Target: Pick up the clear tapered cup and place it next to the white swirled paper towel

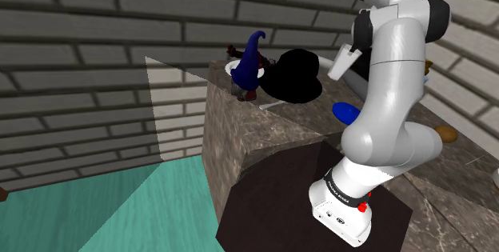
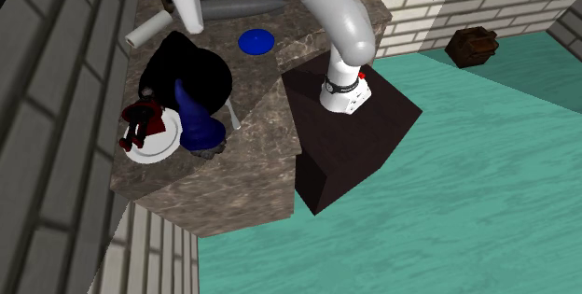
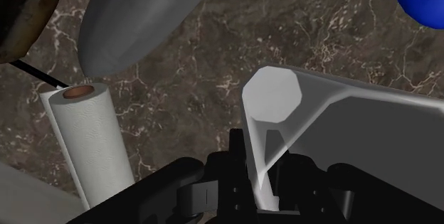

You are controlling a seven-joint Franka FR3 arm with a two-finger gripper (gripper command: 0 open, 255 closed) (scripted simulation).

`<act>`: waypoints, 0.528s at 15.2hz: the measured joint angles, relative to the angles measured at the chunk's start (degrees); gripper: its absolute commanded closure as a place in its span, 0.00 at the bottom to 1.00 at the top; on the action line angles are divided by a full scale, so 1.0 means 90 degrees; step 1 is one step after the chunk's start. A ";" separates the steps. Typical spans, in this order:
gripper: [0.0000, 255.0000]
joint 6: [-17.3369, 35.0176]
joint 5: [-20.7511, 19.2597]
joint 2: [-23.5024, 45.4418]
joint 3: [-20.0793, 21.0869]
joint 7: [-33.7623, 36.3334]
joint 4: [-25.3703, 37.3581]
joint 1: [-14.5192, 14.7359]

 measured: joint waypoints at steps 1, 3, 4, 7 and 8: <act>1.00 0.0069 -0.0001 -0.0009 -0.0005 -0.0027 -0.0093 0.0029; 1.00 0.0225 0.0013 0.0005 -0.0002 -0.0082 -0.0262 0.0070; 1.00 0.0302 0.0026 0.0023 0.0006 -0.0095 -0.0332 0.0093; 1.00 0.0524 0.0063 0.0068 0.0027 -0.0148 -0.0544 0.0155; 1.00 0.0606 0.0076 0.0081 0.0034 -0.0170 -0.0627 0.0179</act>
